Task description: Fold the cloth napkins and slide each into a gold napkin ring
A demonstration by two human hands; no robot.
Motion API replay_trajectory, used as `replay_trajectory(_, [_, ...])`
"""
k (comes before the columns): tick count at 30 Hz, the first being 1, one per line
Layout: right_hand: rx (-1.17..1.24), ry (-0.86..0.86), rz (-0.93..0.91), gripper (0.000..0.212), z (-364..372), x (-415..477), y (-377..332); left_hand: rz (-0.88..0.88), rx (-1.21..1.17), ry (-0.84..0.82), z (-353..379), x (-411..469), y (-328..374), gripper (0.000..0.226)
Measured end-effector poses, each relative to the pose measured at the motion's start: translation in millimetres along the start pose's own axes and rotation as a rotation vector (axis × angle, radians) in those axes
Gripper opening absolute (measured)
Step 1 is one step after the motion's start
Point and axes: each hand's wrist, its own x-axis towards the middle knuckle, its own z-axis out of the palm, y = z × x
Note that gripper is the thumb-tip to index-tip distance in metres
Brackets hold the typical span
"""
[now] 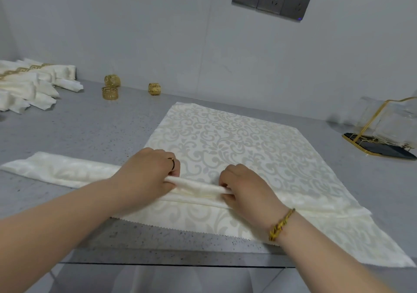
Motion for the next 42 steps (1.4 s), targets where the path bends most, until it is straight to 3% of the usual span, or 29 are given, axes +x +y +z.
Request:
replay_trajectory(2, [0.033, 0.112, -0.024, 0.032, 14.0, -13.1, -0.2, -0.006, -0.043, 0.068, 7.4, -10.4, 0.5, 0.014])
replay_trajectory(5, [0.115, 0.142, -0.053, 0.012, 21.5, -26.8, 2.7, -0.013, -0.078, 0.048, 16.5, -22.6, -2.4, 0.025])
replay_trajectory(8, [0.140, 0.102, -0.030, 0.030, 19.6, -34.7, 7.6, 0.085, -0.117, 0.033, 17.0, -30.0, -12.5, 0.034])
replay_trajectory(13, [0.096, 0.076, 0.044, 0.063, 13.4, -41.4, -1.1, -0.046, -0.217, -0.047, 15.1, -39.2, -9.8, 0.113])
replay_trajectory(15, [0.149, 0.064, 0.163, 0.066, 8.6, -33.9, -10.7, -0.076, -0.174, -0.031, 15.3, -35.2, -2.4, 0.101])
replay_trajectory(18, [0.055, 0.028, 0.256, 0.040, -0.5, -13.9, -29.9, -0.155, -0.165, -0.039, 21.0, -27.1, 10.9, 0.022])
replay_trajectory(19, [0.075, 0.019, 0.295, 0.029, -0.7, -6.7, -35.6, -0.184, -0.184, -0.035, 22.4, -27.1, 14.2, 0.012])
replay_trajectory(20, [0.123, -0.013, 0.322, 0.023, -1.0, -0.7, -42.5, -0.188, -0.194, -0.047, 24.1, -28.1, 15.4, 0.013])
replay_trajectory(23, [0.278, -0.143, 0.357, 0.034, 11.7, 10.6, -53.9, -0.164, -0.104, -0.115, 29.3, -32.5, 12.2, 0.084])
replay_trajectory(24, [0.259, -0.195, 0.362, 0.045, 16.3, 10.5, -53.7, -0.164, -0.030, -0.158, 29.5, -34.1, 12.7, 0.090])
replay_trajectory(25, [0.214, -0.243, 0.377, 0.057, 18.9, 7.7, -51.1, -0.179, 0.025, -0.203, 28.1, -34.4, 13.3, 0.082])
replay_trajectory(27, [0.179, -0.323, 0.443, 0.059, 16.8, -2.0, -38.5, -0.231, 0.049, -0.283, 24.1, -35.8, 11.1, 0.069])
replay_trajectory(29, [0.182, -0.371, 0.526, 0.058, 9.6, -16.7, -18.5, -0.279, 0.060, -0.341, 16.7, -39.8, 7.4, 0.098])
replay_trajectory(30, [0.172, -0.381, 0.573, 0.060, 4.3, -25.8, -7.1, -0.314, 0.059, -0.367, 14.1, -41.6, 4.2, 0.101])
replay_trajectory(33, [0.134, -0.401, 0.733, 0.062, -2.9, -47.5, 26.9, -0.394, 0.047, -0.386, 10.1, -46.9, -0.1, 0.070])
replay_trajectory(35, [0.122, -0.395, 0.812, 0.062, -6.8, -52.7, 36.4, -0.391, 0.050, -0.397, 7.6, -47.6, 1.3, 0.078])
replay_trajectory(36, [0.100, -0.377, 0.829, 0.060, -8.8, -51.6, 36.7, -0.389, 0.027, -0.392, 6.3, -47.8, 2.2, 0.096])
replay_trajectory(38, [-0.030, -0.296, 0.783, 0.058, -14.4, -41.8, 27.8, -0.393, -0.005, -0.389, 6.1, -48.1, 2.8, 0.137])
replay_trajectory(39, [-0.061, -0.220, 0.707, 0.057, -16.5, -34.3, 19.9, -0.393, 0.008, -0.392, 6.6, -48.4, 2.8, 0.145])
replay_trajectory(41, [0.133, -0.049, 0.487, 0.044, -17.0, -16.3, -3.7, -0.403, 0.013, -0.392, 8.5, -47.9, 1.7, 0.137])
replay_trajectory(42, [0.305, -0.008, 0.387, 0.035, -16.5, -7.0, -18.9, -0.400, -0.002, -0.389, 8.3, -47.7, 2.5, 0.119])
